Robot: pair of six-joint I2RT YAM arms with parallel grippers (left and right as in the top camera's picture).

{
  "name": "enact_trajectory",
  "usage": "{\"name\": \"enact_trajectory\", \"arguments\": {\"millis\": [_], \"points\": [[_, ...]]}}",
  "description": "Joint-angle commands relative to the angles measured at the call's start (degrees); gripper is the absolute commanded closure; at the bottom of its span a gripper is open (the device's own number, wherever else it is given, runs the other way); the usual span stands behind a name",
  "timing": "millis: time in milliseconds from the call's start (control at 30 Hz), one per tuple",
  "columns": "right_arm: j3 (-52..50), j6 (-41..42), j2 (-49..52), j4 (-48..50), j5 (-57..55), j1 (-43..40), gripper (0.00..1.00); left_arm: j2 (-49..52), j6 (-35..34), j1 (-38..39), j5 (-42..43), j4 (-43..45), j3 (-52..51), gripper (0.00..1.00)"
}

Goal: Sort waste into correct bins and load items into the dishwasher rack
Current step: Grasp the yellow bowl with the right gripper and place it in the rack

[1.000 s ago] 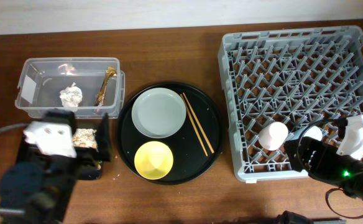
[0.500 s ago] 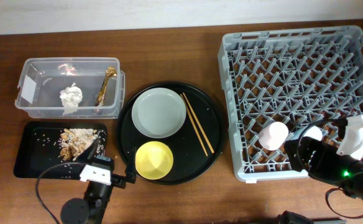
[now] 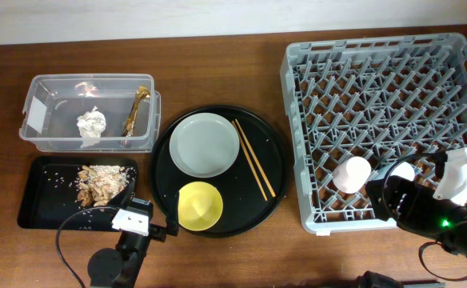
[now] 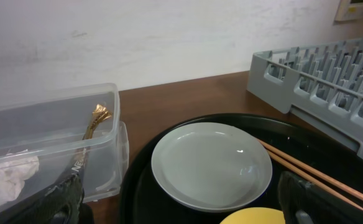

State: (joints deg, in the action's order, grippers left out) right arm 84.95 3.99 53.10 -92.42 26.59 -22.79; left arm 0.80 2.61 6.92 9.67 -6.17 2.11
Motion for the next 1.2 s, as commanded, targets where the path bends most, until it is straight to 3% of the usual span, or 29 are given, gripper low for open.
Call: {"name": "enact_trajectory", "arguments": {"millis": [0, 133, 200, 233, 300, 400, 467, 567, 733, 900, 1000, 1100, 1167], "points": [[0.0, -0.6, -0.1, 0.4, -0.2, 0.3, 0.02, -0.5, 0.7, -0.4, 0.6, 0.3, -0.6, 0.01], [0.0, 1.7, 0.0, 0.7, 2.6, 0.3, 0.02, -0.5, 0.7, -0.4, 0.6, 0.3, -0.6, 0.01], [0.0, 1.0, 0.5, 1.1, 12.3, 0.5, 0.02, -0.5, 0.7, -0.4, 0.6, 0.3, -0.6, 0.01], [-0.1, -2.3, 1.0, 1.1, 18.4, 1.9, 0.02, -0.5, 0.7, -0.4, 0.6, 0.3, -0.6, 0.01], [-0.3, -3.1, 1.9, 1.3, 19.1, 8.1, 0.02, -0.5, 0.7, -0.4, 0.6, 0.3, -0.6, 0.01], [-1.5, 0.4, 2.7, 4.4, 16.2, 19.1, 0.02, -0.5, 0.7, -0.4, 0.6, 0.3, -0.6, 0.01], [-3.4, 7.9, 3.8, 10.2, 12.6, 28.5, 0.01, -0.5, 0.7, -0.4, 0.6, 0.3, -0.6, 0.01], [-6.7, 19.1, 8.7, 17.1, -3.0, 46.4, 0.01, -0.5, 0.7, -0.4, 0.6, 0.3, -0.6, 0.01], [-7.5, 30.5, 22.9, 25.0, -21.1, 65.5, 0.05, -0.5, 0.7, -0.4, 0.6, 0.3, -0.6, 0.01], [-7.5, 34.4, 39.2, 32.0, -19.8, 68.1, 0.08, -0.5, 0.7, -0.4, 0.6, 0.3, -0.6, 0.01], [-7.5, 34.4, 49.5, 38.1, -14.3, 68.1, 0.27, -0.5, 0.7, -0.4, 0.6, 0.3, -0.6, 0.01], [-7.5, 33.8, 55.1, 43.5, -10.3, 68.2, 0.32, -0.5, 0.7, -0.4, 0.6, 0.3, -0.6, 0.01], [-7.5, 33.8, 56.9, 44.0, -10.9, 68.3, 0.42, -0.5, 0.7, -0.4, 0.6, 0.3, -0.6, 0.01]]}}
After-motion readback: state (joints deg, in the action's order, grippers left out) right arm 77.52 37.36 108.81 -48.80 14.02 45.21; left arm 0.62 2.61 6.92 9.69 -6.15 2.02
